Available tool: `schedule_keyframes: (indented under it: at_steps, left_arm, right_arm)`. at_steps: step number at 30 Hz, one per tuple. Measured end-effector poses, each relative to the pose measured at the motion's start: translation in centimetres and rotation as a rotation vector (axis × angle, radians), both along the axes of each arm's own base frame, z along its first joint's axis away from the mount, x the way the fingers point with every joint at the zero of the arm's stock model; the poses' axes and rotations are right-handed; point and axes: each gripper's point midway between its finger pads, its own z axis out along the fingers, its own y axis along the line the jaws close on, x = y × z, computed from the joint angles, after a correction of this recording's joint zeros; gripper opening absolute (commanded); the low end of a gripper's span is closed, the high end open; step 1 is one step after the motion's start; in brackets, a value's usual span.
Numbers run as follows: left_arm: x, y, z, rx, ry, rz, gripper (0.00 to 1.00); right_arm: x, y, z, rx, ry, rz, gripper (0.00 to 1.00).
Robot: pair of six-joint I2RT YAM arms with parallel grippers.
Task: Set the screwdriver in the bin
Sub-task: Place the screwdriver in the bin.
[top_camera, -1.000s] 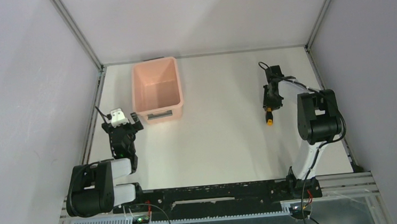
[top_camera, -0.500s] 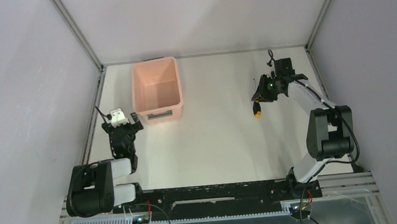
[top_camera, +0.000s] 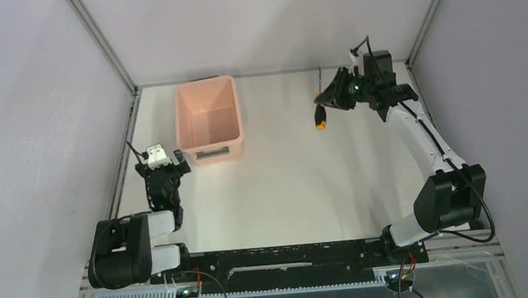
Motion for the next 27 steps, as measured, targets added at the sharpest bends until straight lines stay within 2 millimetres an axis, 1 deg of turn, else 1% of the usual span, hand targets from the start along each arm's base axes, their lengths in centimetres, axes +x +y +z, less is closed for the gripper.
schedule_keyframes:
  at_steps: [3,5,6,7,8,9,10,12,16,20,21,23,27]
  left_arm:
    - [0.0,0.0,0.0,0.000,0.000,0.000,0.98]
    - [0.0,0.0,0.0,0.000,0.000,0.000,0.98]
    - [0.0,0.0,0.0,0.000,0.000,0.000,0.98]
    - [0.0,0.0,0.0,0.000,0.000,0.000,0.98]
    - [0.0,0.0,0.0,0.000,0.000,0.000,0.98]
    - [0.0,0.0,0.0,0.000,0.000,0.000,0.98]
    - [0.0,0.0,0.0,0.000,0.000,0.000,0.98]
    - [0.0,0.0,0.0,0.000,0.000,0.000,0.98]
    - [0.0,0.0,0.0,0.000,0.000,0.000,0.98]
    - [0.0,0.0,0.0,0.000,0.000,0.000,0.98]
    - [0.0,0.0,0.0,0.000,0.000,0.000,0.98]
    - [0.0,0.0,0.0,0.000,0.000,0.000,0.98]
    - [0.0,0.0,0.0,0.000,0.000,0.000,0.98]
  right_arm:
    - [0.2,2.5,4.2,0.015,-0.072,0.024,0.12]
    - [0.2,4.8,7.8,0.034,-0.140,0.051,0.11]
    - [0.2,5.5,8.8,0.041,-0.159,0.059,0.11]
    - [0.1,6.7,10.2,0.052,-0.182,0.072,0.11]
    - [0.6,7.0,11.2,0.059,-0.201,0.064,0.11]
    - [0.3,8.8,12.2,0.070,-0.217,0.089,0.11]
    - [0.5,9.9,13.1,0.077,-0.229,0.096,0.11]
    - [1.1,12.0,14.0,0.084,-0.237,0.104,0.11]
    - [3.1,16.3,15.0,0.084,-0.256,0.112,0.11]
    - [4.6,20.6,15.6,0.093,-0.293,0.130,0.11]
    - [4.9,21.9,15.7,0.098,-0.308,0.135,0.11]
    - [5.2,23.4,15.0,0.095,-0.316,0.138,0.11]
    - [6.0,25.9,12.9,0.075,-0.337,0.127,0.12]
